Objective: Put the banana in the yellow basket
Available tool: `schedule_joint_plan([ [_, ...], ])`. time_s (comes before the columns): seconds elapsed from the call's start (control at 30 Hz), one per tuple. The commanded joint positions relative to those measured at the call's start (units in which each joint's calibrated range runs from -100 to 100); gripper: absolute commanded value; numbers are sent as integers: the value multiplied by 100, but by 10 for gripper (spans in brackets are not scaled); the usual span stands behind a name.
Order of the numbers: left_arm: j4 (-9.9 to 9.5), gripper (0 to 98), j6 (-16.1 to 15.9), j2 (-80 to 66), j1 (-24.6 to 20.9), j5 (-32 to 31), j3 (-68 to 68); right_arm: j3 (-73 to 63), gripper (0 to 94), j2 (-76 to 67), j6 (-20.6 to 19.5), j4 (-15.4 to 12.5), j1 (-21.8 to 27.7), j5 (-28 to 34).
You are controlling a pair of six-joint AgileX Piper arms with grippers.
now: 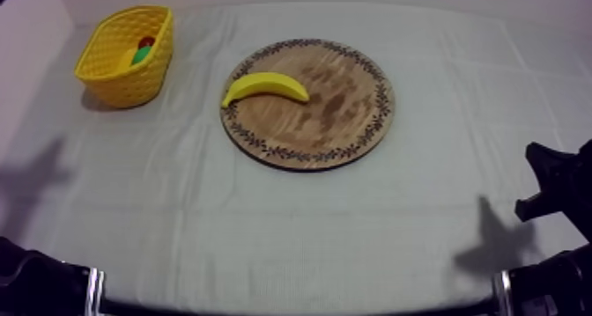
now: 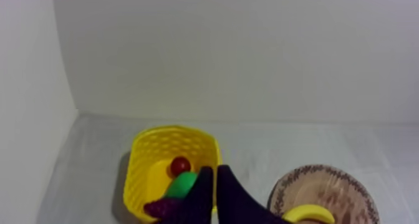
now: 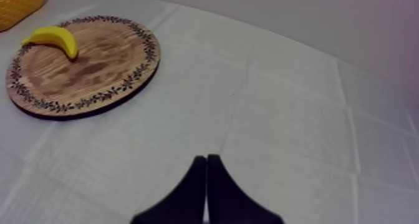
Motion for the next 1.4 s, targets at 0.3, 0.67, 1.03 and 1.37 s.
schedule_joint_plan([
  [0.3,99,0,-262,1696,345,856,-2722,-3,3,0,2,0,0,1],
  [0.67,114,0,-458,2531,873,1008,-3750,-3,3,0,2,0,0,1],
  [1.03,-41,0,-464,3204,1628,1477,-4348,-3,3,0,2,0,0,1],
  [1.37,-165,0,-620,3741,2203,1615,-4071,-3,3,0,2,0,0,1],
])
